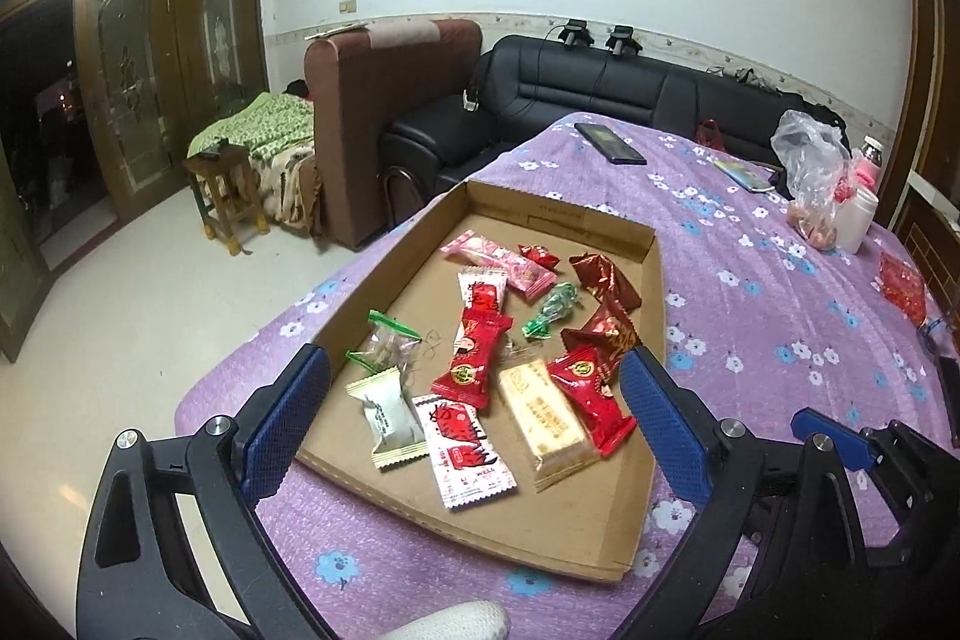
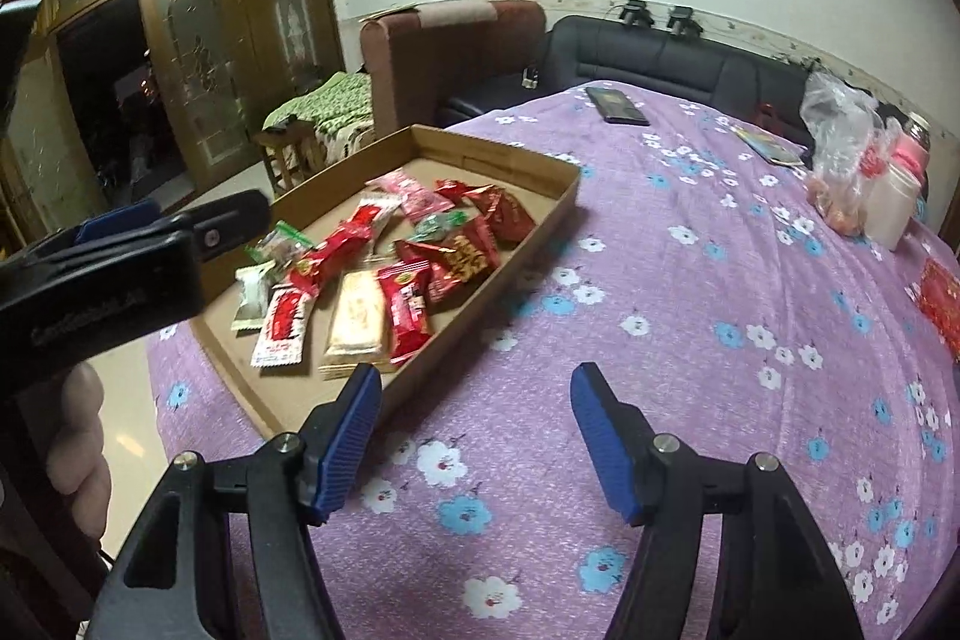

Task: Organize snacks

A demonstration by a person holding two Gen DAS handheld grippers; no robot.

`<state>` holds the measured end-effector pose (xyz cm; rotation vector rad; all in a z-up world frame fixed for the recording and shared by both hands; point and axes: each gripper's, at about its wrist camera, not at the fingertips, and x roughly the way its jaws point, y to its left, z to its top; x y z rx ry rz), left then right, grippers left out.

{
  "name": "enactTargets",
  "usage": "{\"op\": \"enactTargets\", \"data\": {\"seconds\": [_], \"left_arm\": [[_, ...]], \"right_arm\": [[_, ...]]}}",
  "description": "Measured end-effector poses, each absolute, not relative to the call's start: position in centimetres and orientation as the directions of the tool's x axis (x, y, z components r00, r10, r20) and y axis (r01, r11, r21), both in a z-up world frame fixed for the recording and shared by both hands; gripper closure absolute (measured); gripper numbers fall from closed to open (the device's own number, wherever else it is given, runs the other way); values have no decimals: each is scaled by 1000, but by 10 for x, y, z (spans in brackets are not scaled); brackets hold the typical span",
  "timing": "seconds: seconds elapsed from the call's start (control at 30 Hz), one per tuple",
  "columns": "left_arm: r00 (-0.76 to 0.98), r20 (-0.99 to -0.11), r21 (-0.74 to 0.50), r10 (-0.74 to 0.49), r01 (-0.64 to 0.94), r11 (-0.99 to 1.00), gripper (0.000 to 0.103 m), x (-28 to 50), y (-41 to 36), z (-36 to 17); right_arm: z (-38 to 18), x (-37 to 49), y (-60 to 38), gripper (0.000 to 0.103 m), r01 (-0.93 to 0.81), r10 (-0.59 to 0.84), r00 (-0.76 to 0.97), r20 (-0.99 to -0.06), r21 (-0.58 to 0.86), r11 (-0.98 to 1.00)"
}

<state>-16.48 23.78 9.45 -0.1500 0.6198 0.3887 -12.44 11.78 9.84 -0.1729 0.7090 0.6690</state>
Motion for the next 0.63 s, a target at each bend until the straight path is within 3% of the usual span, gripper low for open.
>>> {"op": "enactTargets", "data": {"seconds": [0.63], "left_arm": [[725, -626, -48, 286, -402, 914, 5, -163, 249, 89]], "right_arm": [[90, -130, 134, 35, -652, 500, 531, -684, 47, 757]]}}
